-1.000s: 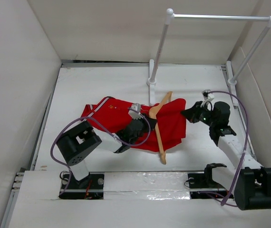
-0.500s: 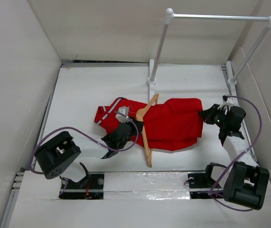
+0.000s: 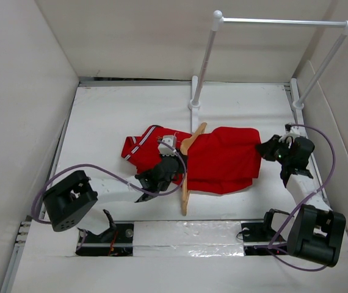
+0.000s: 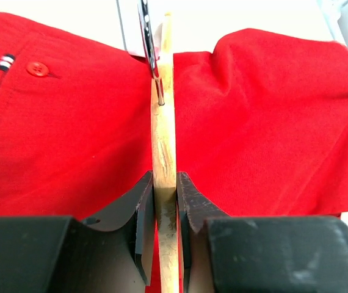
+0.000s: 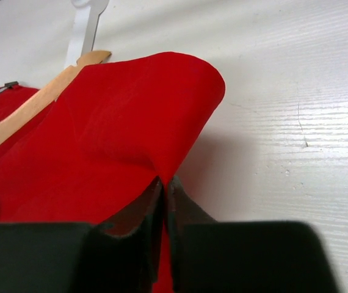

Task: Place the trousers on the hanger

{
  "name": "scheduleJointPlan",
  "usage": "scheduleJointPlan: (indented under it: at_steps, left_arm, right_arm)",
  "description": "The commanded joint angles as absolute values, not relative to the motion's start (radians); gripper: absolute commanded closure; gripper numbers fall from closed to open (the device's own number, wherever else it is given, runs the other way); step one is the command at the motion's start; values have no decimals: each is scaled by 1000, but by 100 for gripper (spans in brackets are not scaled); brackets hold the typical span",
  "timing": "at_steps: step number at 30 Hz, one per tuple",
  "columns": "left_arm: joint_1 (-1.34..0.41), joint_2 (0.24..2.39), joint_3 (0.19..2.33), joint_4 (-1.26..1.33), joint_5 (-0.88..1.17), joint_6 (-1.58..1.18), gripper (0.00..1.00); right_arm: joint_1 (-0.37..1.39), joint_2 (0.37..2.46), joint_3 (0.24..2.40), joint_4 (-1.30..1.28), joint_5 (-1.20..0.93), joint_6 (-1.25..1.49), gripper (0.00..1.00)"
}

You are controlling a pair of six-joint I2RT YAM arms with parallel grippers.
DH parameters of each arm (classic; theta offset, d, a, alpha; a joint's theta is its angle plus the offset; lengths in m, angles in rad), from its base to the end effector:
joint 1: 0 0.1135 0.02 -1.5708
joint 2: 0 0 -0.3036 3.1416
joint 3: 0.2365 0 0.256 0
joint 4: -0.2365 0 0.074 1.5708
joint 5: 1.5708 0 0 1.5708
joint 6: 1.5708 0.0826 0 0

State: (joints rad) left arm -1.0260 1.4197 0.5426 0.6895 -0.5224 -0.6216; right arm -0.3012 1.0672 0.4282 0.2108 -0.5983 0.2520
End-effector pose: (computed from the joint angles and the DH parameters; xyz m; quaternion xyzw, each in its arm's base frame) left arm 0.2024 -0.2545 0.2335 -0.0119 0.7620 -0.3169 0.5646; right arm 0.2415 -0.0263 0.2201 0.0662 0.8168 0.2351 0.5227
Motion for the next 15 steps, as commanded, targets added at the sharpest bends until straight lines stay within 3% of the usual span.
scheduleJointPlan:
  at_steps: [1,2,4,5,7,8,10,12,13,15]
  left_arm:
    - [-1040,1309,617,643,-600,-532,100]
    - [-1040,1274,627,635,-595,-523,100]
    - [-1051,1240,666,606,-591,-497,100]
    - [-1051,1208,679,595,-589,-489,100]
    - [-1075,1175,709,581,-597,-468,100]
    - [-1075,1149,713,586,-604,-460,100]
    - [-1085,1134,727,603,-606,-449,100]
    - [-1085,1126,738,617,-606,-448,100]
    - [-1085,1126,738,623,-609,-445,100]
    - [-1085,1124,739,644,-618,-445,100]
  right_arm:
    - [-307,1042,451,236,-552,229,82]
    - [-296,1016,459,213,-548,227,61]
    - [-264,977,504,166,-516,206,38]
    - [-215,956,526,105,-496,193,21]
    - [-149,894,595,52,-453,172,13]
    - [-109,878,612,23,-440,173,13]
    - [50,829,629,26,-398,212,23]
    - [250,802,632,46,-345,268,70]
    - [320,776,629,54,-268,293,100]
    - [458,750,606,103,-192,355,100]
